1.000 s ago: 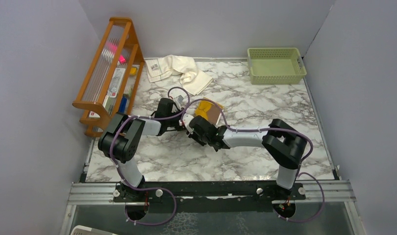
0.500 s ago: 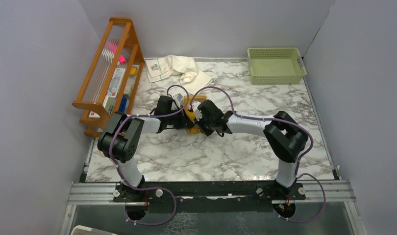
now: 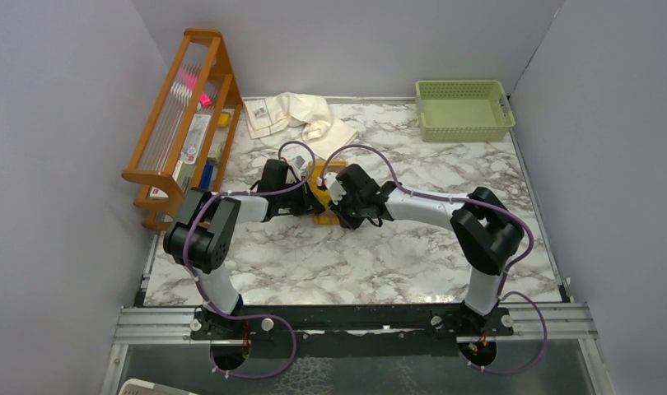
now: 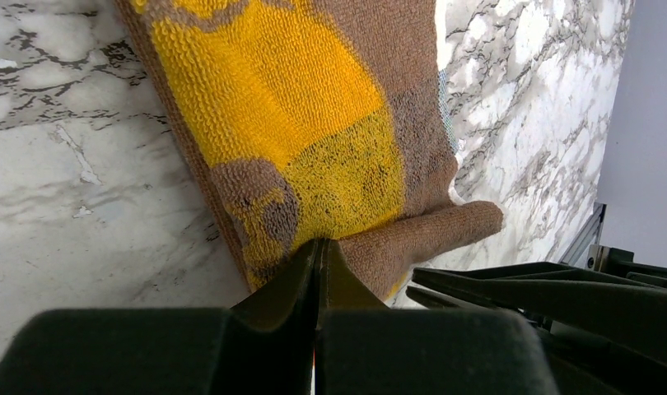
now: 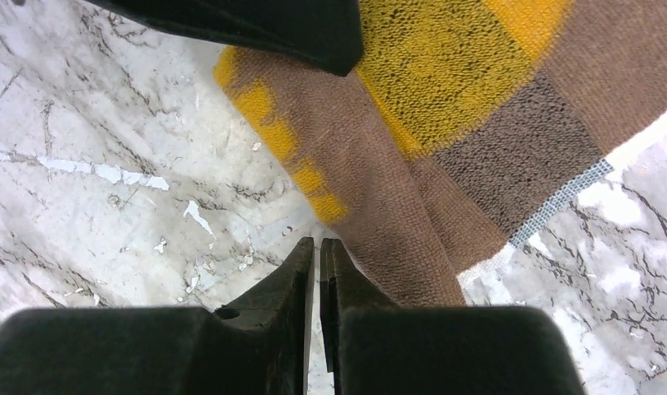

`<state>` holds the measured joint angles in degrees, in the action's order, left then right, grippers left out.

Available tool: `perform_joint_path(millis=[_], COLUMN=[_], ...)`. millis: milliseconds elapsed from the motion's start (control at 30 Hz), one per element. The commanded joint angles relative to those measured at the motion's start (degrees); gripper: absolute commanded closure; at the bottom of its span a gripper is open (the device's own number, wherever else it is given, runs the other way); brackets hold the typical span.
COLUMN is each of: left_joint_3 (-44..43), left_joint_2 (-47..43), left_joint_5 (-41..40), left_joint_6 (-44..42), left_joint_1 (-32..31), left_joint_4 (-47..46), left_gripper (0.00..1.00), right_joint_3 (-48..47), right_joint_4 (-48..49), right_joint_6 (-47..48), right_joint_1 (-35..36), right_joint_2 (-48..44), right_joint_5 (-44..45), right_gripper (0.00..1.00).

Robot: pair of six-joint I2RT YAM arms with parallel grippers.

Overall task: Roll the towels
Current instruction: Roll the towel at the center of the board.

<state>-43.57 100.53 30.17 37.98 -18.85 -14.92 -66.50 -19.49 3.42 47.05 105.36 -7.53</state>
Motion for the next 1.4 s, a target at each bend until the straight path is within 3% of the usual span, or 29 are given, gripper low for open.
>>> perform_joint_path(millis=[0, 233, 367, 500, 1367], left_joint_3=[0.3, 0.4, 0.7, 0.7, 0.2], left_joint_2=[0.8, 1.0, 1.0, 0.7, 0.1], left_joint_5=[-2.0, -2.7, -2.9, -3.2, -4.6], left_joint_6=[-1.5, -2.0, -2.0, -2.4, -3.7], left_joint_1=[0.4, 0.4, 0.4, 0.5, 0.4], left_joint_4=[2.6, 3.5, 3.4, 3.7, 5.7], left_gripper=[1.0, 1.0, 1.0, 1.0, 1.0], right_joint_3=[-2.3, -0.3, 0.2, 2.0, 2.5], right_joint_4=[0.0, 6.9, 7.8, 9.8, 11.7], right_joint_6=[1.7, -2.9, -5.5, -7.6, -3.7], right_joint_1=[0.1, -0.4, -3.2, -7.0, -10.6], right_joint_2=[-0.5, -4.7, -3.6, -3.7, 0.8], right_joint_5=[-4.3, -9.9, -14.6, -16.9, -13.0], right_gripper=[0.9, 0.9, 0.99, 0.99, 0.99])
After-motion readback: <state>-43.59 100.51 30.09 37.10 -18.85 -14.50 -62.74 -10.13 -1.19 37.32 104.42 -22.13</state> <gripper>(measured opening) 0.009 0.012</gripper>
